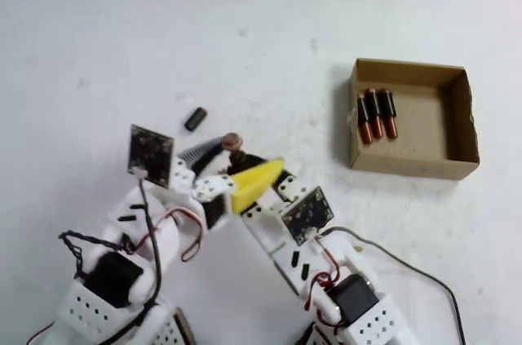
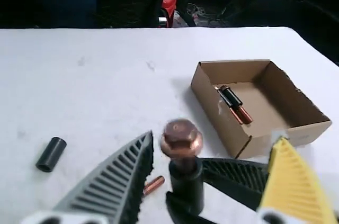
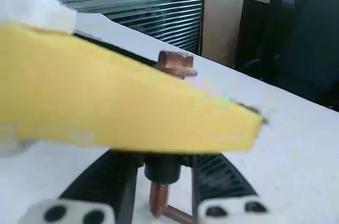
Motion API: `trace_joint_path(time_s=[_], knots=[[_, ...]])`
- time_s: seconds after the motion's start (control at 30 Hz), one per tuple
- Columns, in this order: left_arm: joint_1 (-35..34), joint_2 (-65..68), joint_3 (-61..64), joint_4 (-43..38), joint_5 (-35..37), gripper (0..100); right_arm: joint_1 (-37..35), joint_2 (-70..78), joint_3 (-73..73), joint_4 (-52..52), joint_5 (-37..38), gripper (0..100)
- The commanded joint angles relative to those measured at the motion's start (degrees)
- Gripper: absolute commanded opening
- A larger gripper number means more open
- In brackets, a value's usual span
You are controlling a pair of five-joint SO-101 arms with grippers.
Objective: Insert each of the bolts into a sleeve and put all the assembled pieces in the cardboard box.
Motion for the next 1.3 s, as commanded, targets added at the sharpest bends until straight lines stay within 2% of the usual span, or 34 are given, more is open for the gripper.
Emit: trace_joint_path(time_s=[0.0,0.17,0.27,0.33,0.5,0.6,0.7,0.83,0.93,1.13,1.27], knots=[[-1.54,-0.31,-0.97,-4.57,-0.70,35,0.66,-0.57,0.53,0.04,-0.44,1.7],[-1.71,-0.31,-0.97,-7.56,-1.58,35,0.66,-0.48,0.53,0.04,-0.44,1.7],[-1.98,-0.31,-2.02,-6.33,-5.89,35,0.66,-0.40,0.53,0.04,-0.44,1.7],[-4.62,-0.31,-4.66,-4.13,-6.59,35,0.75,-0.31,0.53,0.04,-0.35,1.7],[-13.85,-0.31,-16.79,11.52,-6.77,34,0.75,-0.22,0.53,0.13,-0.35,1.7],[-15.52,-0.31,-23.47,22.77,-6.86,27,0.75,-0.22,0.53,0.13,-0.35,1.7],[-15.52,-0.31,-27.25,29.10,-8.88,16,0.75,-0.22,0.53,0.66,-0.35,1.7],[-15.52,-0.31,-26.99,30.77,-16.53,2,0.75,-0.57,0.53,2.95,-0.35,1.7],[-16.92,-0.31,-24.88,32.18,-19.16,4,0.75,-0.57,0.53,2.95,-0.35,1.7],[-25.45,-0.31,-19.43,32.44,-19.25,2,3.74,-0.48,0.53,2.95,-0.35,1.7],[-27.03,0.04,-16.00,32.44,-19.16,2,5.32,-0.48,0.53,2.95,-0.35,1.7]])
